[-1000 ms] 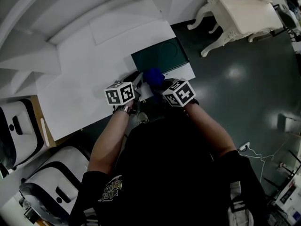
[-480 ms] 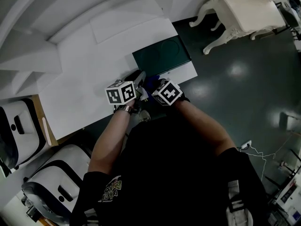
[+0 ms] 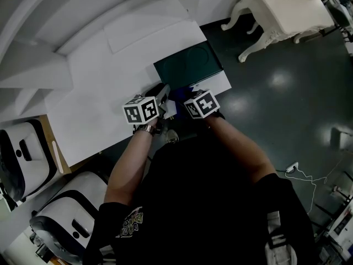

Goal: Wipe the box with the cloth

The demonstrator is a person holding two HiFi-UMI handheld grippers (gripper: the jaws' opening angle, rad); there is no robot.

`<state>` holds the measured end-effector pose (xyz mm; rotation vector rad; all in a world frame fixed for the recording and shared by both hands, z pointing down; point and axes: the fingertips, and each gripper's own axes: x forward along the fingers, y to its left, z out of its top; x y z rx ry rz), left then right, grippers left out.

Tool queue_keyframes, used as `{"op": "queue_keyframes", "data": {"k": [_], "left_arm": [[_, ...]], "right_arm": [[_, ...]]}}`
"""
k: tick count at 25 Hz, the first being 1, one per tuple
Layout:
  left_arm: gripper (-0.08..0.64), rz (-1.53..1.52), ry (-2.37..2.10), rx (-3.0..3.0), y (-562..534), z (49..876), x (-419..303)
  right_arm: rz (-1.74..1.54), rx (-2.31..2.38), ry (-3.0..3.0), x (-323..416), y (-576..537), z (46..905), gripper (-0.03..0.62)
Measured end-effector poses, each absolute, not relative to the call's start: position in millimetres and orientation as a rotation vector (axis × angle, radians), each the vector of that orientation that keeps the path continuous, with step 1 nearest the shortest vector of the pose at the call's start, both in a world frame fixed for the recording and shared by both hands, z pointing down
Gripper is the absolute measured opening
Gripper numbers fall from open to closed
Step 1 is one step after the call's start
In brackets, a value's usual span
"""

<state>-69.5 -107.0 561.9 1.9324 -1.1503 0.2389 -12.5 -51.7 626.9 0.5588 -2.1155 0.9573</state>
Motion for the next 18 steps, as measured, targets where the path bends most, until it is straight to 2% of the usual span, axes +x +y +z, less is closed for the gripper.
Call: {"op": "queue_keyframes", "data": {"k": [18], "left_arm": [[0.114, 0.258, -1.138, 1.954, -107.2, 561.3, -70.6]], "right_arm": [[1.078, 0.746, -2.119, 56.4, -85.1, 612.5, 0.094]]}}
